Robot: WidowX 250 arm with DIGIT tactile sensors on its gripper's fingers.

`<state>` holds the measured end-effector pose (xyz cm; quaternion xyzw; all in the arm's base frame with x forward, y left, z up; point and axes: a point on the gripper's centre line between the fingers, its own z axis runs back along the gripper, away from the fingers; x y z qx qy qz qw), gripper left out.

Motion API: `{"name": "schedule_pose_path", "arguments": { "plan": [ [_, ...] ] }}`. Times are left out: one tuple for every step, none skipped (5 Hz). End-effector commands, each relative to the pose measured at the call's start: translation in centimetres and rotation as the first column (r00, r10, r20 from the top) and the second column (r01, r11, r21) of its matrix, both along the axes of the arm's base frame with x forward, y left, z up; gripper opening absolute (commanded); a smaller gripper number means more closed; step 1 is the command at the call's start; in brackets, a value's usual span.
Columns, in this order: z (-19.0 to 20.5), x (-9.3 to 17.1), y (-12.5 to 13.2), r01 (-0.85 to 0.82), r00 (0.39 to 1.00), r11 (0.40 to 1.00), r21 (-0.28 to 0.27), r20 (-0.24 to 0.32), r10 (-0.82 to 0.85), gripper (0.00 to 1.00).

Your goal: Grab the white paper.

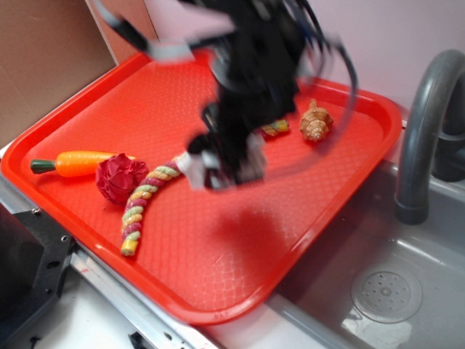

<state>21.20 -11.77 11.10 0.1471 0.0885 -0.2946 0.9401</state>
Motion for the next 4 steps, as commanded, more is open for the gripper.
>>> {"name": "schedule_pose_path", "arguments": {
  "plan": [
    [10.3,-2.1,4.1,-0.342,0.924,0.937,-0.07,0.158,0.349,0.0],
    [12.8,-3.1,5.7,-0.435,0.867,0.892,-0.127,0.21,0.452,0.0],
    [12.8,-3.4,5.6,-0.487,0.81,0.857,-0.171,0.278,0.516,0.0],
    [12.8,-3.4,5.6,-0.487,0.81,0.857,-0.171,0.278,0.516,1.0]
  ]
}}
